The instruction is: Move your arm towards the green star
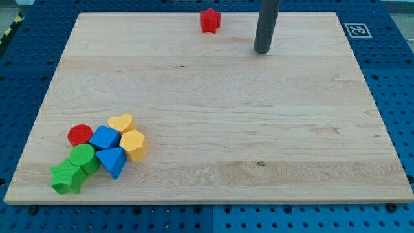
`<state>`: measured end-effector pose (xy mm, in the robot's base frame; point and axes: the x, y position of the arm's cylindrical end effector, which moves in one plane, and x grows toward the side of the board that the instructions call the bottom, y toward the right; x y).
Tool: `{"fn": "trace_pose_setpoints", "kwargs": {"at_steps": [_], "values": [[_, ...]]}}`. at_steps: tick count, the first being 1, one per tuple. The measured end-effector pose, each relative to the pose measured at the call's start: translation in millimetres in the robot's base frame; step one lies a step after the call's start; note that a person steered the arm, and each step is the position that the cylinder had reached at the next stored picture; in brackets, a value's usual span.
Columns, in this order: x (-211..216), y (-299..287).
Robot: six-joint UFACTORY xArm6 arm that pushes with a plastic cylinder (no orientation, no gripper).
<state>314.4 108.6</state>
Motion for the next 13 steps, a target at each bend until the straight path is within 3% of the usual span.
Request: {"fn": "trace_pose_setpoints", "kwargs": {"at_steps": [1, 2, 4, 5, 6, 7, 9, 10, 11, 12, 13], "values": [[16.4, 2.7], [67.3, -6.6], [148.1, -71.0], [165.5, -80.1], [143.2, -89.7], [119.1, -147.7], [116.0, -352.2], [115.7, -409.2], [116.0, -413.6], [141.8, -413.2], [227.1, -413.3]]}}
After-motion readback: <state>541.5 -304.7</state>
